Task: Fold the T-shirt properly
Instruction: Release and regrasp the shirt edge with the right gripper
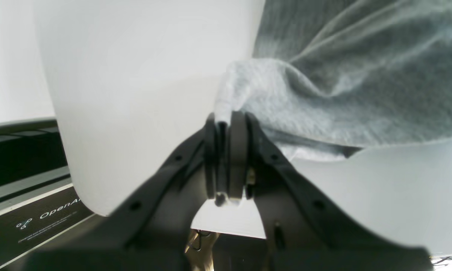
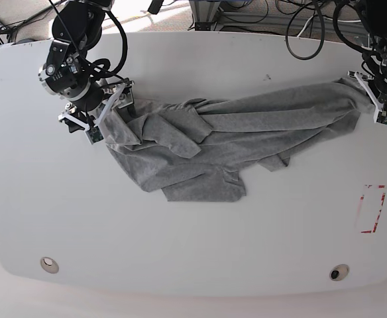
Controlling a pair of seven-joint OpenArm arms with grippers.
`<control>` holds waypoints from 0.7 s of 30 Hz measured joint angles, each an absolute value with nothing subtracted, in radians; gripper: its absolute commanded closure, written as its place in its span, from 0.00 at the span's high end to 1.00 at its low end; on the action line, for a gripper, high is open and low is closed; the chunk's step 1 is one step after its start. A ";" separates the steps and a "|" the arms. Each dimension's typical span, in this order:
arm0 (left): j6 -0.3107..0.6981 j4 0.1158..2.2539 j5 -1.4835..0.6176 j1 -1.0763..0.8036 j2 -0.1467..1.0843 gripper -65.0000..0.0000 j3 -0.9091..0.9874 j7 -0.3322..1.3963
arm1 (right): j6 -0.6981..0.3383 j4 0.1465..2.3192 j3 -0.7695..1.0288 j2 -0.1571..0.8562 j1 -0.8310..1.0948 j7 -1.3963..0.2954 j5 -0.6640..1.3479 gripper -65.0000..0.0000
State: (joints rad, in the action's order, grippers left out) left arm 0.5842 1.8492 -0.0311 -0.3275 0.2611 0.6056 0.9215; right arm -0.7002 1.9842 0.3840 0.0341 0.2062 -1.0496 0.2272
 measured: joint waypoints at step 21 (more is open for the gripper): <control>0.585 1.849 -0.027 -0.329 0.259 0.00 0.603 0.927 | -0.699 1.812 0.312 0.074 -0.110 -1.056 0.311 0.80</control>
State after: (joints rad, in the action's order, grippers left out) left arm 0.5846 1.8492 -0.0273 -0.3290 0.2588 0.6029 0.9272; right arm -0.6991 1.8122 0.3119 0.0742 -0.1104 -1.0561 0.3115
